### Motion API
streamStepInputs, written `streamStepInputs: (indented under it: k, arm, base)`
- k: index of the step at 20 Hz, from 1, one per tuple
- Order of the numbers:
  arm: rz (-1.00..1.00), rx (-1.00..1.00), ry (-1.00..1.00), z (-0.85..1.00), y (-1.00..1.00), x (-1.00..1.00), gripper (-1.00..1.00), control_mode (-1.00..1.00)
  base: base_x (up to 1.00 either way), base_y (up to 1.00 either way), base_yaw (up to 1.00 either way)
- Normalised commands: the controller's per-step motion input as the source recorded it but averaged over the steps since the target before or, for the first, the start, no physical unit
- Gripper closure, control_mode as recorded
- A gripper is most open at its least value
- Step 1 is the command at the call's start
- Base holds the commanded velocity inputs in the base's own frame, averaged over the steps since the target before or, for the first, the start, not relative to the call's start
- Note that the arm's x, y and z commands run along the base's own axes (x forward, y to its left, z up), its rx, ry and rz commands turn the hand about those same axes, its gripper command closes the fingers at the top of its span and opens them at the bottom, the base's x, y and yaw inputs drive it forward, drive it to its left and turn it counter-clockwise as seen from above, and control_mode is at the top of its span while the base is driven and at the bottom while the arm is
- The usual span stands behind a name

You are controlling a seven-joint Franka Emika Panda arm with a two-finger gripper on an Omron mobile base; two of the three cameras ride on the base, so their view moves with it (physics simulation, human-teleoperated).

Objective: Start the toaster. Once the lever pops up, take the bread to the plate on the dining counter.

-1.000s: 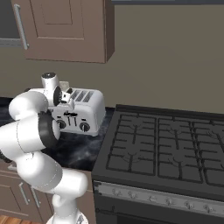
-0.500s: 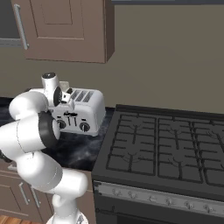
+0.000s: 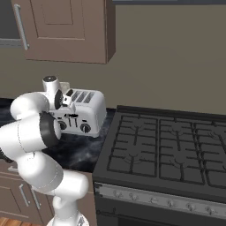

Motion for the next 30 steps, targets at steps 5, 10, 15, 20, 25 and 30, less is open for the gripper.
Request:
streamStepInputs:
  k: [5, 10, 15, 20, 25, 30]
  arm:
    - [0.0, 0.0, 0.0, -0.11, 0.0, 0.0, -1.0, -1.0]
    - [0.0, 0.0, 0.0, -0.11, 0.0, 0.0, -1.0, -1.0]
    - [0.0, 0.0, 0.0, -0.12, 0.0, 0.0, -1.0, -1.0]
    - [0.0, 0.0, 0.0, -0.11, 0.0, 0.0, -1.0, -1.0]
    - [0.0, 0.0, 0.0, -0.16, 0.0, 0.0, -1.0, -1.0]
    - [0.0, 0.0, 0.0, -0.17, 0.0, 0.0, -1.0, -1.0]
  base:
    - [0.0, 0.0, 0.0]
    - [0.0, 0.0, 0.0]
    - [0.0, 0.0, 0.0]
    - [0.0, 0.0, 0.0]
    - [0.0, 0.0, 0.0]
    - [0.0, 0.0, 0.0]
